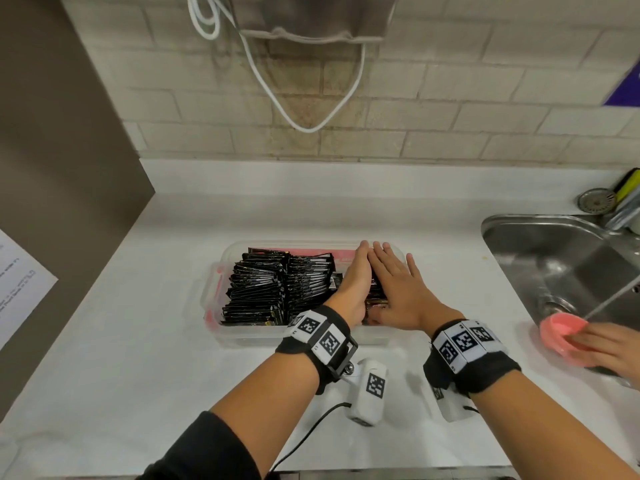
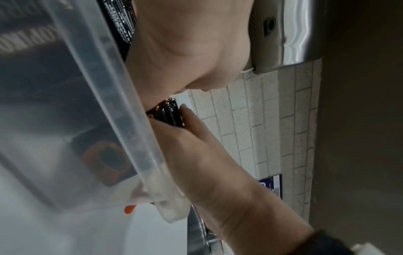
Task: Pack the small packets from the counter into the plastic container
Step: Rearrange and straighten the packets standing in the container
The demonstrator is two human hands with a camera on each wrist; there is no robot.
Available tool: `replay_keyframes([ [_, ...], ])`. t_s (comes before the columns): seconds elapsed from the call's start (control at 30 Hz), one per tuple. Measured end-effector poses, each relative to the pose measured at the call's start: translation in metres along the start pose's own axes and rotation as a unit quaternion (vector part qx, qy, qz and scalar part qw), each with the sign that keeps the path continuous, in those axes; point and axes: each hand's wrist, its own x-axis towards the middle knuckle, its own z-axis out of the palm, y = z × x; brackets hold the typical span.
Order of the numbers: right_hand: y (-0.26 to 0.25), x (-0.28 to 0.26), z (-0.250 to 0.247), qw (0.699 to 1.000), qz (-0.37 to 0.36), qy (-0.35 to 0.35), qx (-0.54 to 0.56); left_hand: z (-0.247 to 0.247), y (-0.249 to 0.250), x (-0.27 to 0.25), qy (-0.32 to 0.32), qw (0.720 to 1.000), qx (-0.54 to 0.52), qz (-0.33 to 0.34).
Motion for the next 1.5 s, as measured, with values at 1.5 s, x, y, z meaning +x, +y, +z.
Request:
replay_keyframes([
  [1.5,-0.069,0.013,0.0,0.993,-0.073,0.003,-0.089,-0.112,0.038,-0.046,-0.03,0.463,0.827,0.316],
])
